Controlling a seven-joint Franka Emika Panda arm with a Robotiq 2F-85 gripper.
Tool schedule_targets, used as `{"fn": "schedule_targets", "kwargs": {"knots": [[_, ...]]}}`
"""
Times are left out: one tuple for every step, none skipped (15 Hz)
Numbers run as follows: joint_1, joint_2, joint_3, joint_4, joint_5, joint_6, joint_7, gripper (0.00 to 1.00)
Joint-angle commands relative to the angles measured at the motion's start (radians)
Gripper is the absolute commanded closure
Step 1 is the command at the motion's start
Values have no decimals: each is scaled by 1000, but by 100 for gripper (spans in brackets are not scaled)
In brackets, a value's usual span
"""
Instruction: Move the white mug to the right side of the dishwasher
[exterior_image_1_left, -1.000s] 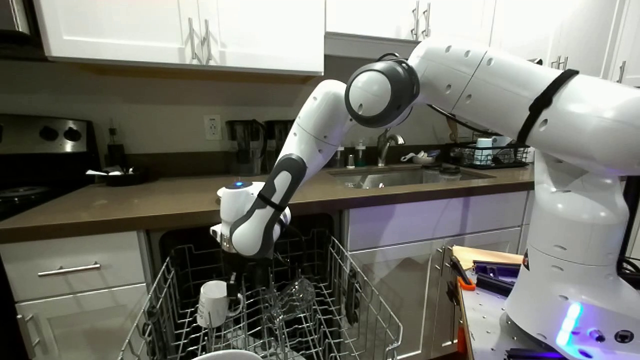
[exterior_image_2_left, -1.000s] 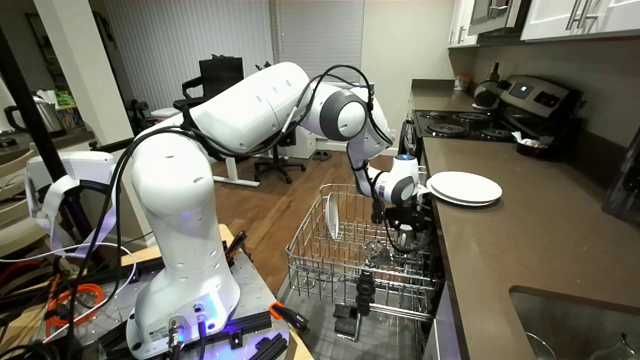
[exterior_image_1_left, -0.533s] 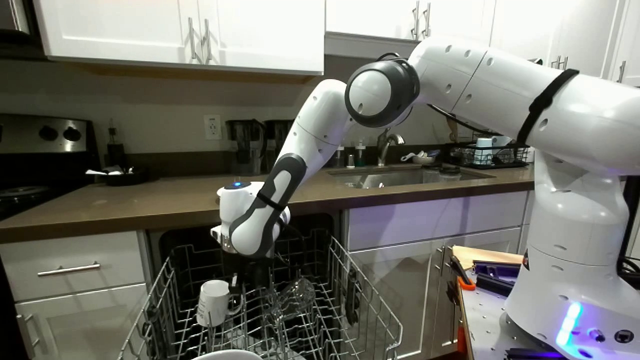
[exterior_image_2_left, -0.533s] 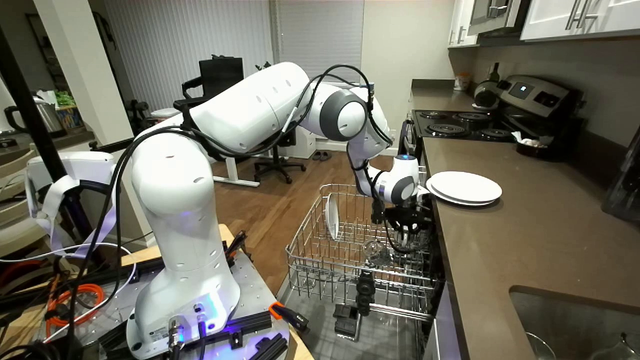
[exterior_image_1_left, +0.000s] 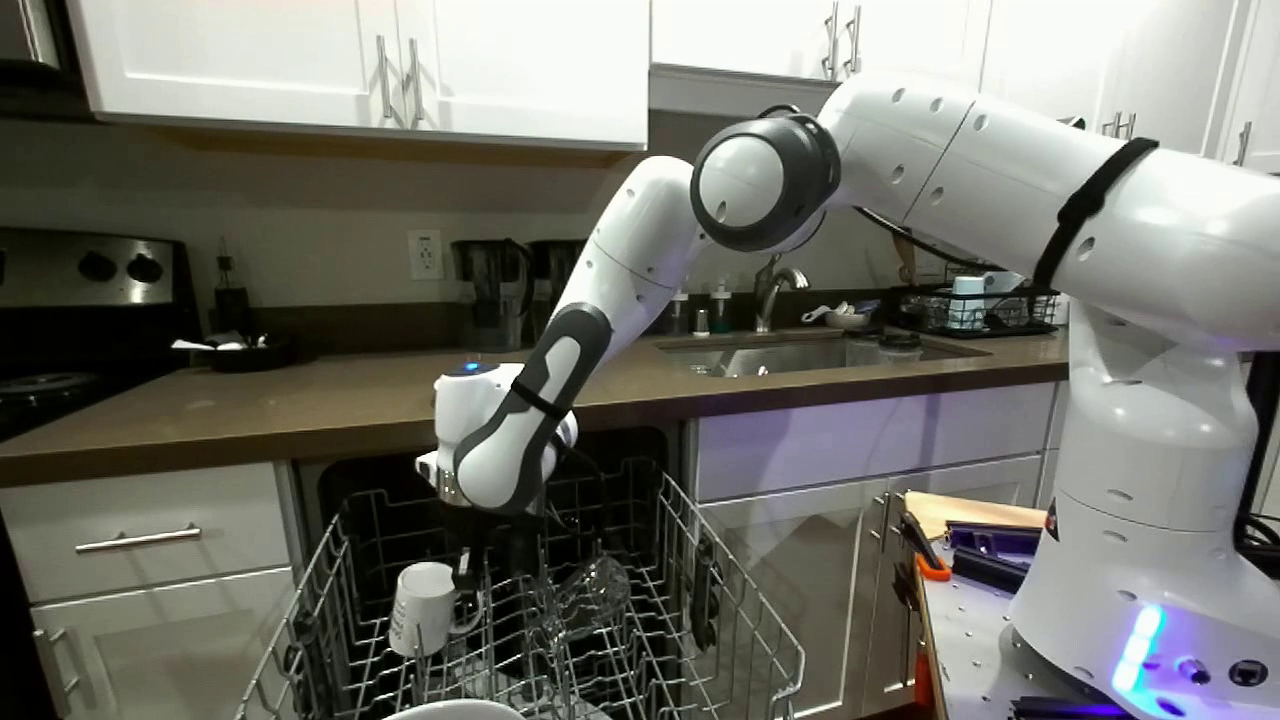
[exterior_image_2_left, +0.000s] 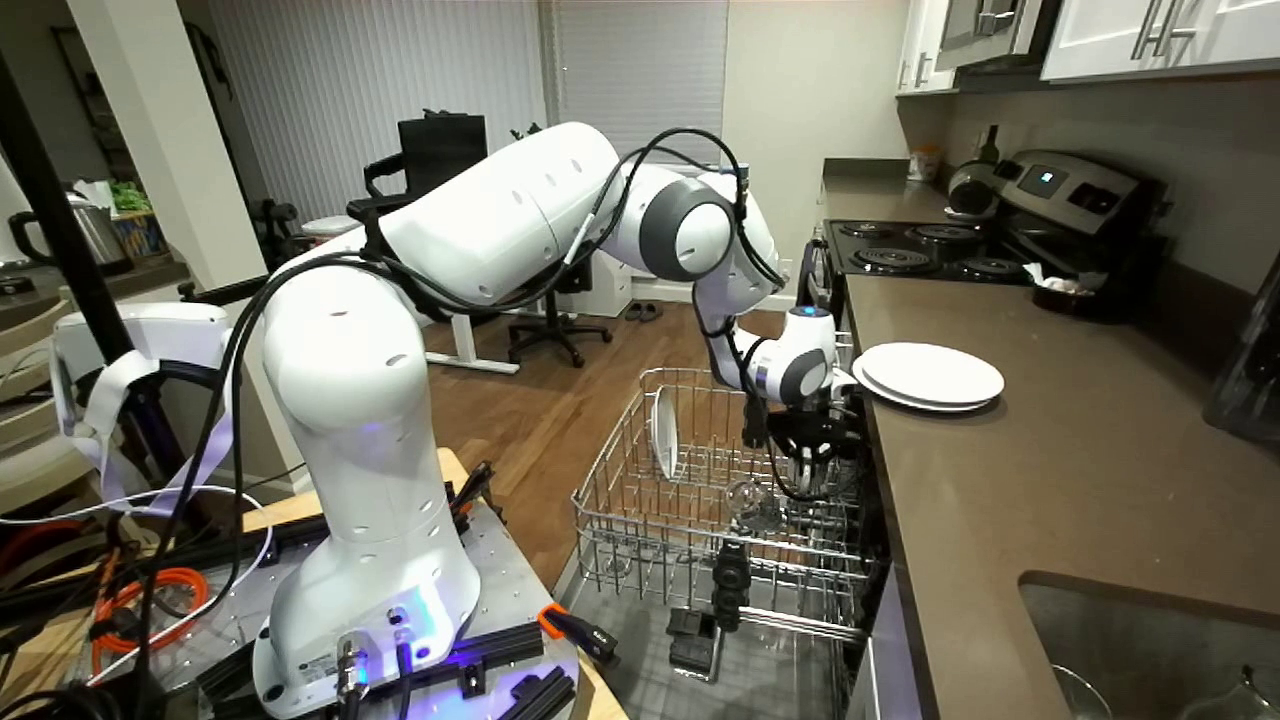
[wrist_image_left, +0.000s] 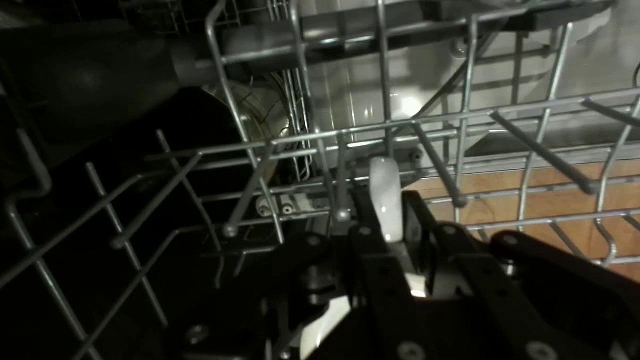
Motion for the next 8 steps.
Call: {"fn": "schedule_targets", "kwargs": {"knots": [[-6,-59,49,-72,6,-10,-25,95],[-7,-68,57,-82,4,-8,-28,95],[-7,-77,59,-88,4,-6,-29,95],[-5,-86,59,-93,3,-3,-27,95],[-5,-92,63,-97,3,-3,-28,95],[-4,-98,65,-99,2,-3,-27,95],[-5,-103,64,-102,2,-3,-28,95],[-7,-110,64,-105,2,-2,-29,95]]}}
